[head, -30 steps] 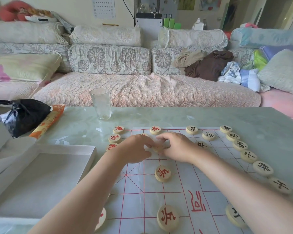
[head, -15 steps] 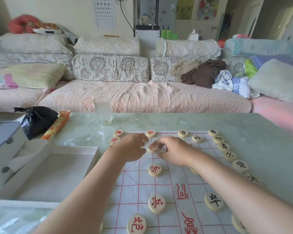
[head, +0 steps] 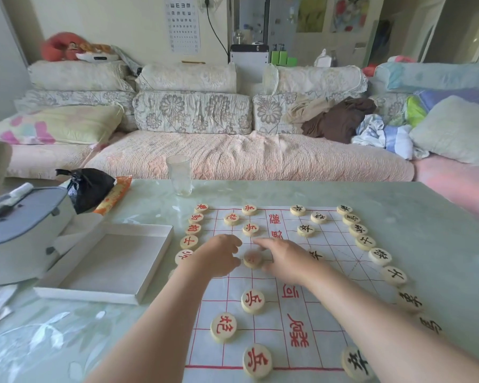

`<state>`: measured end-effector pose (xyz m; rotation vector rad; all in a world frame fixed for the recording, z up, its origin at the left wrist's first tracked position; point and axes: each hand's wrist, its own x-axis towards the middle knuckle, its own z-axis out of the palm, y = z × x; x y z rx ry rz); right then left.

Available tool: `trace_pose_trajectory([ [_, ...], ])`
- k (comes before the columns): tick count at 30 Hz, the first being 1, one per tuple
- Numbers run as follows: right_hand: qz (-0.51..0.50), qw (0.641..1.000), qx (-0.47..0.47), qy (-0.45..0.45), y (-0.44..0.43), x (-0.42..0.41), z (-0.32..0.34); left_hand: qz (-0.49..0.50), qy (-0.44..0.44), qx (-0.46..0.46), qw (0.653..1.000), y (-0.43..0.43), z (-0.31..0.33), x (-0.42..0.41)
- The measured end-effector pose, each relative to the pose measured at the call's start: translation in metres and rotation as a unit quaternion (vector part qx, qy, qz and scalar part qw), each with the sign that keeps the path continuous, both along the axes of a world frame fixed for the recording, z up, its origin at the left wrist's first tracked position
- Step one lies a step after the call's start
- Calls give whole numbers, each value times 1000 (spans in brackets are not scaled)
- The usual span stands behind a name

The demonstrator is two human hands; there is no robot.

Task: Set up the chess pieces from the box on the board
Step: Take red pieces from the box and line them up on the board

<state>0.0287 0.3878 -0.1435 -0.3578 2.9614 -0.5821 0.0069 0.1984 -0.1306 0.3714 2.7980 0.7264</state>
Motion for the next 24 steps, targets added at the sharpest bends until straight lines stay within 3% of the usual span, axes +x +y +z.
trace_pose_trajectory([
  [10,-13,999,34,28,-18,-5,-10,-8,12,35,999,7,-13,-3],
  [24,-34,999,30,-11,-17,-2,2,-31,49,-18,998,13,-17,-6],
])
